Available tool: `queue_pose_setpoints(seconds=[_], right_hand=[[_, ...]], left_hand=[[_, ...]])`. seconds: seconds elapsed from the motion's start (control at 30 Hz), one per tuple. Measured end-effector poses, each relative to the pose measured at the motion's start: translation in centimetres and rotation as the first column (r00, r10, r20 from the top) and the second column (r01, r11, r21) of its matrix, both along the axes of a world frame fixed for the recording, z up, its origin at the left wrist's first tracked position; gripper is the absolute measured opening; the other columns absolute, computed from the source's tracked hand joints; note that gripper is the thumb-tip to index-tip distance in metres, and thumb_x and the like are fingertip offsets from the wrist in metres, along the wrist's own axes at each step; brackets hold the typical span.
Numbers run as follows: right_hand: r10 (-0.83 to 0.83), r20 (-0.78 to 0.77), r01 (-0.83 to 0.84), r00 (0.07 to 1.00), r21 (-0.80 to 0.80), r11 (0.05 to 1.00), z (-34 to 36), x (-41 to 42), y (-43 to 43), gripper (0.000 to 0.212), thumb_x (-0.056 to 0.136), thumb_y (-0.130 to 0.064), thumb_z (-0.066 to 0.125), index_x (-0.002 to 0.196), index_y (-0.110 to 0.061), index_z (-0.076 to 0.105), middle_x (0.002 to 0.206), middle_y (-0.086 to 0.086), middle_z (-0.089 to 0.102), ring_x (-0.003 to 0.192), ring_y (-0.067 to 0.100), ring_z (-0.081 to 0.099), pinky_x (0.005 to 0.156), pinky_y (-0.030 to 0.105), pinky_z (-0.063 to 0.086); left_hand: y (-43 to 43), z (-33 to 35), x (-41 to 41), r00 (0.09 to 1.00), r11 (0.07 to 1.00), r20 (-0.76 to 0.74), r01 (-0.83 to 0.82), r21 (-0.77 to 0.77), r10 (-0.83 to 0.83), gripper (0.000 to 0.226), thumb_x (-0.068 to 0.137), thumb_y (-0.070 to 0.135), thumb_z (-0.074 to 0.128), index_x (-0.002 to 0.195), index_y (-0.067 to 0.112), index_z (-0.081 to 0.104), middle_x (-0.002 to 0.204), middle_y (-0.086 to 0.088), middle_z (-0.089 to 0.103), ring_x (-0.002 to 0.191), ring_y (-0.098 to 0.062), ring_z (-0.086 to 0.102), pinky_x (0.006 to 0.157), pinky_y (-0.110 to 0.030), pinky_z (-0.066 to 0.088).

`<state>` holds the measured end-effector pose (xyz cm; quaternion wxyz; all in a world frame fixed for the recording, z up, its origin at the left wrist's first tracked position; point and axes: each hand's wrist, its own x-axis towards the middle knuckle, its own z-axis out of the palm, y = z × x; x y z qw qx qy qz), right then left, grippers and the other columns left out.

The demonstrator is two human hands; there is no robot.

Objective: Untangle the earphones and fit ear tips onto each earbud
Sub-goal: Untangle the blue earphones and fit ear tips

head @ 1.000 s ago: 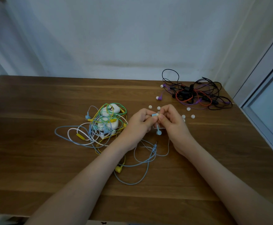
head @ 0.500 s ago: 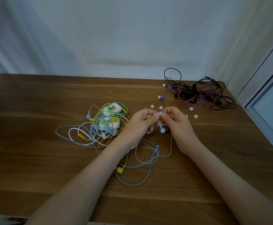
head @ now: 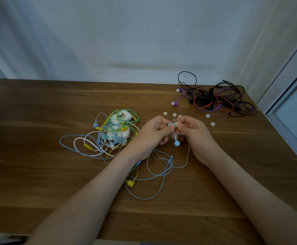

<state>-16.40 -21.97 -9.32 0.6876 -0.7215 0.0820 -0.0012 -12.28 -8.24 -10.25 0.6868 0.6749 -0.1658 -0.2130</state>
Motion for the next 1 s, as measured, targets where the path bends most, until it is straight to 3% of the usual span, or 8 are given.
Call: queue_pose_setpoints(seconds=[0.4,0.63,1.0], right_hand=[[-0.047,0.019,0.048,0.999,-0.056,0.997,-0.17,-0.24,0.48,0.019,0.098,-0.005,0.043,0.089,-0.013,0.057,0.07,-0.002,0.058,0.06,0.004,0.055,0.059,0.02,0.044],[-0.105,0.037,0.107,0.994,-0.072,0.992,-0.36,-0.09,0.87,0.018,0.097,-0.005,0.045,0.087,-0.015,0.056,0.075,-0.002,0.058,0.064,0.003,0.054,0.059,0.017,0.044],[-0.093,0.047,0.09,0.995,0.055,0.994,-0.23,-0.17,0.63,0.02,0.098,-0.007,0.044,0.088,-0.015,0.059,0.075,-0.002,0.059,0.068,0.008,0.055,0.064,0.021,0.048]], left_hand=[[0.06,-0.2,-0.36,0.973,0.976,0.228,-0.087,0.197,0.041,0.01,0.095,0.016,0.058,0.087,0.021,0.055,0.052,0.013,0.059,0.053,-0.001,0.051,0.057,-0.022,0.043],[0.05,0.04,-0.6,0.905,0.945,0.425,-0.137,0.298,-0.003,0.006,0.094,0.014,0.059,0.092,0.017,0.054,0.067,0.01,0.065,0.057,0.007,0.057,0.06,-0.011,0.045],[0.01,0.18,-0.87,0.899,0.953,0.434,-0.183,0.242,0.062,0.007,0.094,0.015,0.059,0.1,0.013,0.057,0.079,0.003,0.071,0.061,0.007,0.06,0.059,-0.008,0.044]])
